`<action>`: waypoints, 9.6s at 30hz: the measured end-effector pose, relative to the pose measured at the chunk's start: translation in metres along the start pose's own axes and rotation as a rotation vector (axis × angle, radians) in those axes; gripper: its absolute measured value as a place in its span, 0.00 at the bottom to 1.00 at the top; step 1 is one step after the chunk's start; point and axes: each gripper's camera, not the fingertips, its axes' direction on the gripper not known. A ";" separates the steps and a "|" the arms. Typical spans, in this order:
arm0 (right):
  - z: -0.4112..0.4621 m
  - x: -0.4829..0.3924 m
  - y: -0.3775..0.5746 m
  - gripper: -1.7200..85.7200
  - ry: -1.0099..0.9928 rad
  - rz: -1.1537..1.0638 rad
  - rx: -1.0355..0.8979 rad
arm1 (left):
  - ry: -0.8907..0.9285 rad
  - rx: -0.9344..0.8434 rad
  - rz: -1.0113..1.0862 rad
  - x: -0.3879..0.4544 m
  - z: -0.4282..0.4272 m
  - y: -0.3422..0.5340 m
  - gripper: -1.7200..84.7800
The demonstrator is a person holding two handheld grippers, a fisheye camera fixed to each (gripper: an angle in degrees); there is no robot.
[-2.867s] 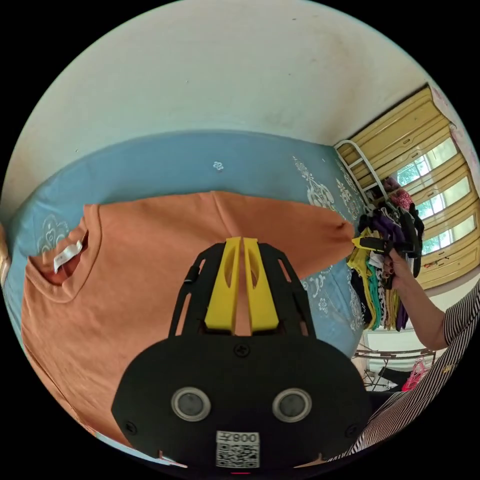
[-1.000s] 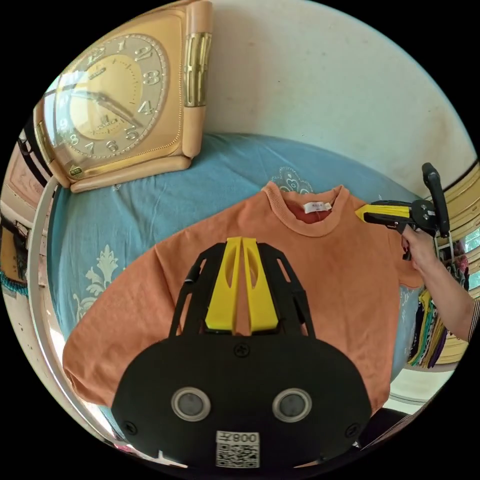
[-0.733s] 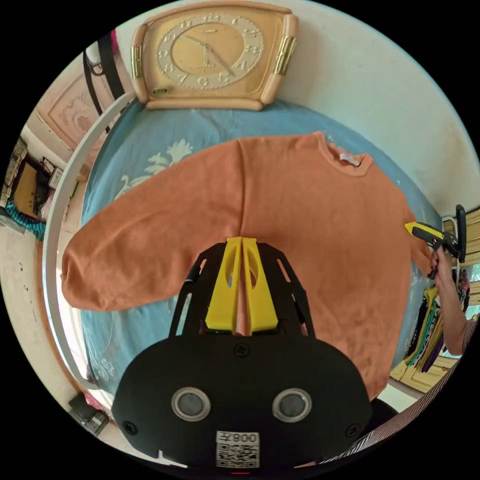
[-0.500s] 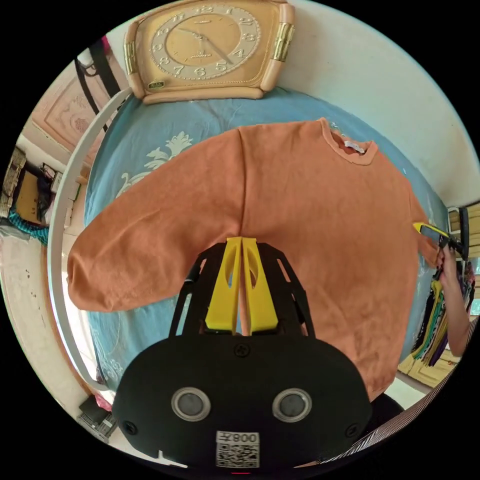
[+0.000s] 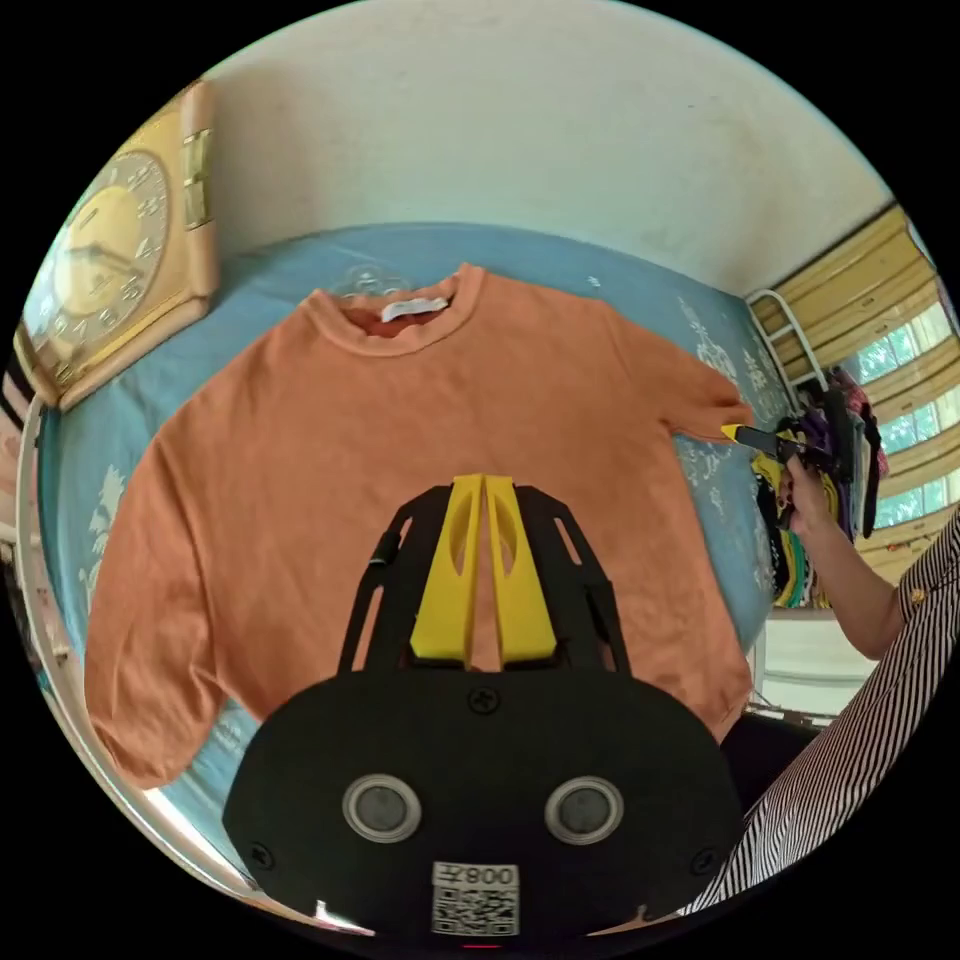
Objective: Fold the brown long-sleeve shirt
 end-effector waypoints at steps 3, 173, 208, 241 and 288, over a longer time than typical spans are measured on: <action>-0.026 0.074 0.036 0.09 -0.019 0.243 0.081 | 0.168 -0.008 0.182 0.060 0.046 -0.051 0.04; 0.036 -0.407 0.052 0.02 -0.087 -0.490 -0.111 | -0.005 -0.012 -0.251 -0.150 -0.133 0.197 0.02; 0.140 -0.630 0.042 0.02 -0.211 -0.814 -0.284 | 0.191 0.794 -1.317 -0.426 -0.385 0.658 0.08; 0.229 -0.473 -0.076 0.12 -0.860 -0.323 -0.557 | 0.655 0.459 -0.817 -0.268 -0.286 0.532 0.08; 0.166 -0.686 -0.132 0.02 -0.456 -0.882 -0.232 | 0.000 0.256 -0.546 -0.237 -0.243 0.395 0.02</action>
